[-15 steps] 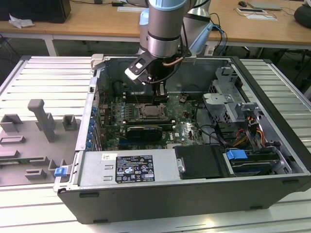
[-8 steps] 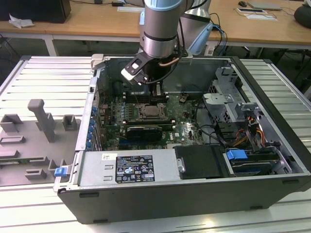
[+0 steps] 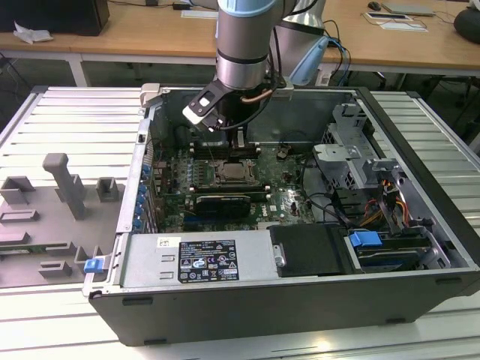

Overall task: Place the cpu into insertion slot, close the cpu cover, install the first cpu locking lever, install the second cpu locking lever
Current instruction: 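Install the first cpu locking lever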

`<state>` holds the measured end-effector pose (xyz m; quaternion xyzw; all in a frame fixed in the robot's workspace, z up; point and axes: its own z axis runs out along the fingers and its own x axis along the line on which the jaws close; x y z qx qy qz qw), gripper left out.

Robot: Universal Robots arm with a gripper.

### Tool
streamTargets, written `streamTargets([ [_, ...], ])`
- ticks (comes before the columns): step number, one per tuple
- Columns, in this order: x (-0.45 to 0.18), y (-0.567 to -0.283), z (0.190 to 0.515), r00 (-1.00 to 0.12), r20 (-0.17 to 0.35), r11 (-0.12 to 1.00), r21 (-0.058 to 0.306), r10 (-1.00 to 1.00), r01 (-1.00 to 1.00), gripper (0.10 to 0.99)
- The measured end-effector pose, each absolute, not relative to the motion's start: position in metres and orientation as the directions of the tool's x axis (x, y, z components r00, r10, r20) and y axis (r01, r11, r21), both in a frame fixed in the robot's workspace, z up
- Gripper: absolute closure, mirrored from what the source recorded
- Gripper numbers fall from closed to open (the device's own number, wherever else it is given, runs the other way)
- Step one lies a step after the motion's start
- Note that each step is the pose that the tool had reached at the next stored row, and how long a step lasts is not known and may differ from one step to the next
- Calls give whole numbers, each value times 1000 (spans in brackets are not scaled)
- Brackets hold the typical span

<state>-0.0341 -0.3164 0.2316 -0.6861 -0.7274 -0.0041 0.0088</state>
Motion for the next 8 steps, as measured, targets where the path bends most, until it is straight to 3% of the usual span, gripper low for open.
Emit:
streamTargets([
  [8,-34,-316,247,-58,18,58,-6,998,998,980],
])
